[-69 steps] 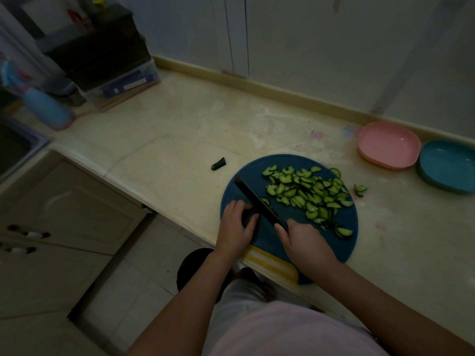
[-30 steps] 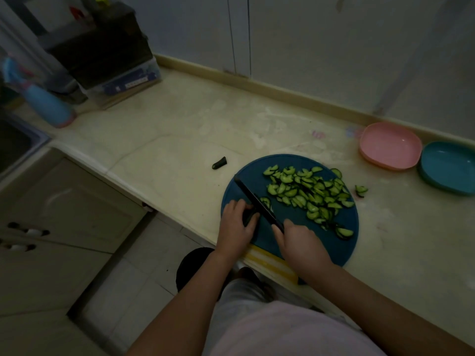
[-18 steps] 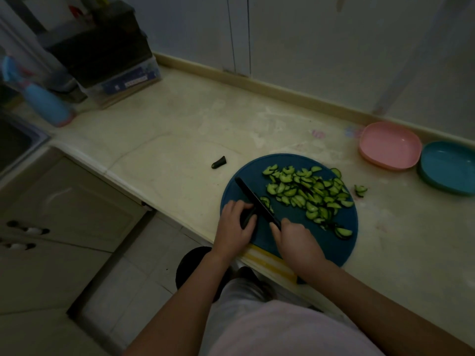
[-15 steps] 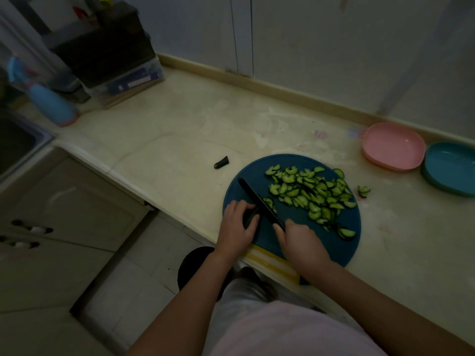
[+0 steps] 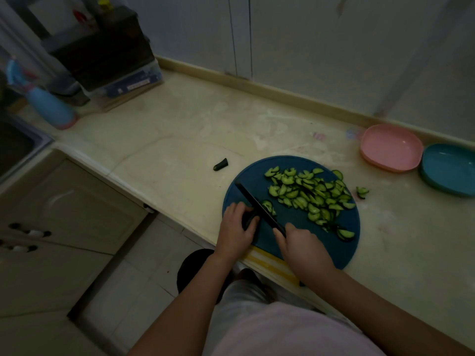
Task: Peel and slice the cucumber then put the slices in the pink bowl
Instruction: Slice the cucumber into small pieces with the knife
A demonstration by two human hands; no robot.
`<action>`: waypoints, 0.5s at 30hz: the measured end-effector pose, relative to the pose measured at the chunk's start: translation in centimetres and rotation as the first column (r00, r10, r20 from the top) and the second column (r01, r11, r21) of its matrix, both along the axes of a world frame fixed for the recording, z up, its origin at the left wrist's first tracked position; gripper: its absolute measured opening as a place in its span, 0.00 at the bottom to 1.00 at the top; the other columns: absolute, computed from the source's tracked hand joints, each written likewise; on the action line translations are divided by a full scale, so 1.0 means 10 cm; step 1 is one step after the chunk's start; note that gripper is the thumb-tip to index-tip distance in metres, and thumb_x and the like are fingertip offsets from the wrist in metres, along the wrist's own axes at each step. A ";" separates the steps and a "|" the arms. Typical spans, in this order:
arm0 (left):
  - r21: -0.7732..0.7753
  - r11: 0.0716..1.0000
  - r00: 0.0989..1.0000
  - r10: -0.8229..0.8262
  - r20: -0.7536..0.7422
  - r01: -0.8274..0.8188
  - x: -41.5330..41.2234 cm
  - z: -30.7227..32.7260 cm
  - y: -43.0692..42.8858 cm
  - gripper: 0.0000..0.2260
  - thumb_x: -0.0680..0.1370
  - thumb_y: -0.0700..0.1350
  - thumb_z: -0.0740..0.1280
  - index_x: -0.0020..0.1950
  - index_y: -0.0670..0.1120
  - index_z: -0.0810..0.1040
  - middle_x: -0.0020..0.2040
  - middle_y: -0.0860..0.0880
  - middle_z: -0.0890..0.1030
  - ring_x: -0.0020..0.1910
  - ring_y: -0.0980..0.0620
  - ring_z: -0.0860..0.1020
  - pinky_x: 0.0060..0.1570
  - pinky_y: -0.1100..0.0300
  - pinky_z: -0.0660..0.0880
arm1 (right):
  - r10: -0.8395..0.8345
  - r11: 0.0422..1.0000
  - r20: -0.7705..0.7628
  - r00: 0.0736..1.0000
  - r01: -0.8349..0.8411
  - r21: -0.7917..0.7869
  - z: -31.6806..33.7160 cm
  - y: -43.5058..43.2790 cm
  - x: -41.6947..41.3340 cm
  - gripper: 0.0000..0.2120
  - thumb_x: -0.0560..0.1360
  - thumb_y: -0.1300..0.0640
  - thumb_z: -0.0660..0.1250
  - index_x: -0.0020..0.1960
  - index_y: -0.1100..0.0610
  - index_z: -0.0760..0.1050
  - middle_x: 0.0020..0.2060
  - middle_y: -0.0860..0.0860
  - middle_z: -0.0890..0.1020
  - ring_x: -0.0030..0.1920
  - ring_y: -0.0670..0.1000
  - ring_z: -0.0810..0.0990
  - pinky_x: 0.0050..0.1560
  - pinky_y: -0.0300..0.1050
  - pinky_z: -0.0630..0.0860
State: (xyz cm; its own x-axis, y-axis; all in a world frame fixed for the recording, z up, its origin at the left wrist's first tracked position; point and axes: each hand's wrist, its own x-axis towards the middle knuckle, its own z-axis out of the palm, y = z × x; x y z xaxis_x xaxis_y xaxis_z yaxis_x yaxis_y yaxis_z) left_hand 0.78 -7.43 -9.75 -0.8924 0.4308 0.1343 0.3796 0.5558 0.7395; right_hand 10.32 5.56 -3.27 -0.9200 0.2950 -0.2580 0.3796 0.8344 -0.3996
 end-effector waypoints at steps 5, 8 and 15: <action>-0.006 1.000 1.000 -0.003 0.001 0.003 0.00 -0.01 0.00 0.08 0.75 0.48 0.65 0.47 0.44 0.73 0.44 0.50 0.73 0.45 0.54 0.69 0.42 0.64 0.64 | 0.048 0.995 0.000 0.999 -0.047 0.083 0.01 -0.03 0.00 0.15 0.81 0.45 0.48 0.46 0.54 0.65 0.44 0.54 0.81 0.44 0.55 0.79 0.31 0.45 0.62; 0.001 1.000 1.000 -0.007 0.003 0.007 0.00 0.00 0.00 0.08 0.75 0.48 0.65 0.46 0.44 0.72 0.44 0.51 0.72 0.45 0.54 0.69 0.42 0.64 0.64 | 0.074 0.986 0.004 0.997 -0.074 0.151 -0.03 -0.05 -0.03 0.17 0.81 0.45 0.47 0.51 0.56 0.68 0.45 0.54 0.81 0.44 0.54 0.80 0.35 0.44 0.63; 0.013 1.000 1.000 -0.017 0.006 0.017 0.01 0.01 -0.03 0.09 0.74 0.49 0.64 0.50 0.46 0.74 0.45 0.53 0.72 0.47 0.56 0.70 0.46 0.66 0.66 | -0.019 0.998 0.017 1.000 0.018 0.055 -0.15 -0.02 -0.12 0.18 0.81 0.46 0.50 0.48 0.58 0.70 0.44 0.56 0.80 0.43 0.56 0.79 0.35 0.43 0.66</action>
